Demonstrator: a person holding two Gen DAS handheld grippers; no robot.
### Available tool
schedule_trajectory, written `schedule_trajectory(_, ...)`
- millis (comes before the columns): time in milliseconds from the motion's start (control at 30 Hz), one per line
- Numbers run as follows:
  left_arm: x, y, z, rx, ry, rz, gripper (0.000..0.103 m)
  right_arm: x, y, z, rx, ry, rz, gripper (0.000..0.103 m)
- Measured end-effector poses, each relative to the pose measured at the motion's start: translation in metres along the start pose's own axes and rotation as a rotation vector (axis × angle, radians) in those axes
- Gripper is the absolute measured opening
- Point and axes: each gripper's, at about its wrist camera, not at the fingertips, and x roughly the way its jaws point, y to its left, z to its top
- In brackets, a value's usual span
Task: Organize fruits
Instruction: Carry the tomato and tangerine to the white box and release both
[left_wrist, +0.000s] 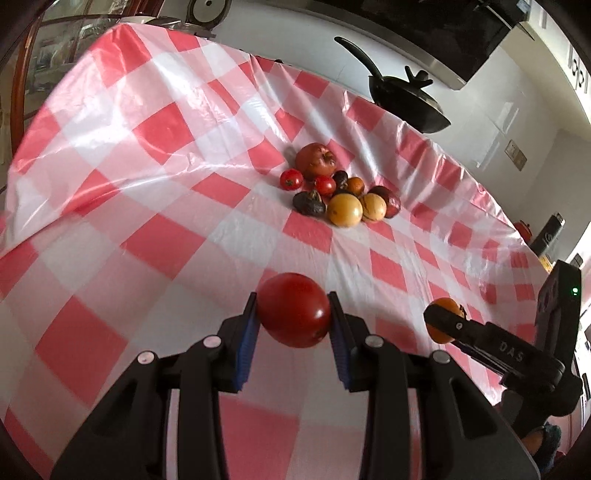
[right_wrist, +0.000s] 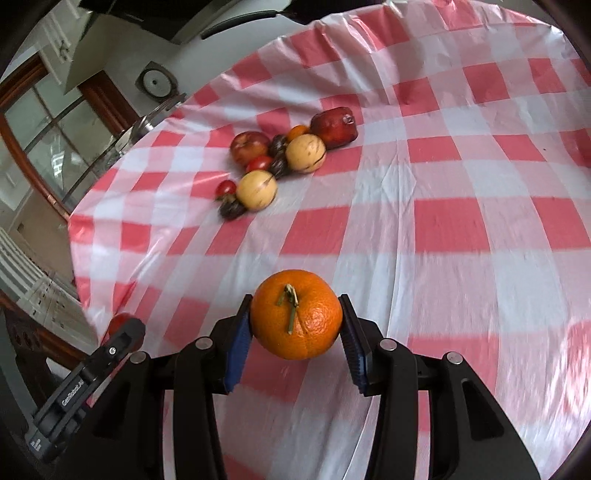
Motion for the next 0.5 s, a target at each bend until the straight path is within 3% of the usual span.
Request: schedule_trajectory(500, -0.061, 0.022, -0.041, -0.007, -0.016, -0.011, 0.036, -0.047, 0.06, -0.084, -0.218, 0.004, 0.021, 0.044)
